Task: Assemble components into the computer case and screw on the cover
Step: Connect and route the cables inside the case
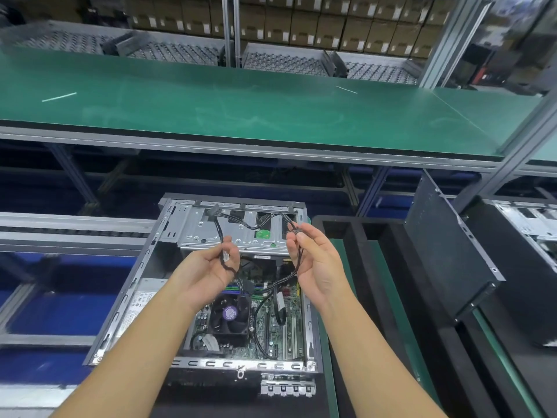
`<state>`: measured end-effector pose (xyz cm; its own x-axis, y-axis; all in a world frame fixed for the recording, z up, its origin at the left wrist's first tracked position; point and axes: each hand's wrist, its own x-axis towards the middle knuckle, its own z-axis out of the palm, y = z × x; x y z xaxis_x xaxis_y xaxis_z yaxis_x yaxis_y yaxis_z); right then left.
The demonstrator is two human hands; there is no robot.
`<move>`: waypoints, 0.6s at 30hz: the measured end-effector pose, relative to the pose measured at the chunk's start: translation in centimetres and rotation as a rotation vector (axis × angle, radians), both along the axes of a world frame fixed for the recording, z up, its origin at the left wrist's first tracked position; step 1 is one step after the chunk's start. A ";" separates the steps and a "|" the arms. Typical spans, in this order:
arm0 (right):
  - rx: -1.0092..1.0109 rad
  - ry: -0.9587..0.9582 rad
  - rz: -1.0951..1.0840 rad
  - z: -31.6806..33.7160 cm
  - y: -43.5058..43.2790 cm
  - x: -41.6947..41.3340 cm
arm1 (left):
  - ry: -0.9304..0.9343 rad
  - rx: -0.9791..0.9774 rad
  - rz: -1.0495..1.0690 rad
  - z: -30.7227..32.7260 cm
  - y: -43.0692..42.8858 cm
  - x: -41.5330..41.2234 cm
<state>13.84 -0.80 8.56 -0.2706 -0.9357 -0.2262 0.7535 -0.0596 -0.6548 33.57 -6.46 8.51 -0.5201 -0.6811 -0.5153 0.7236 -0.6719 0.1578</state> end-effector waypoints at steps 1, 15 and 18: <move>0.012 -0.016 0.002 0.1 0.0 0.1 | 0.029 0.011 -0.008 0.1 0.1 0.1; 0.185 -0.157 -0.037 0.4 -0.1 0.2 | -0.378 -0.345 -0.212 -1.3 0.7 0.6; 0.231 -0.270 -0.071 0.3 -0.3 0.3 | -0.630 -0.468 -0.212 -2.1 1.1 0.0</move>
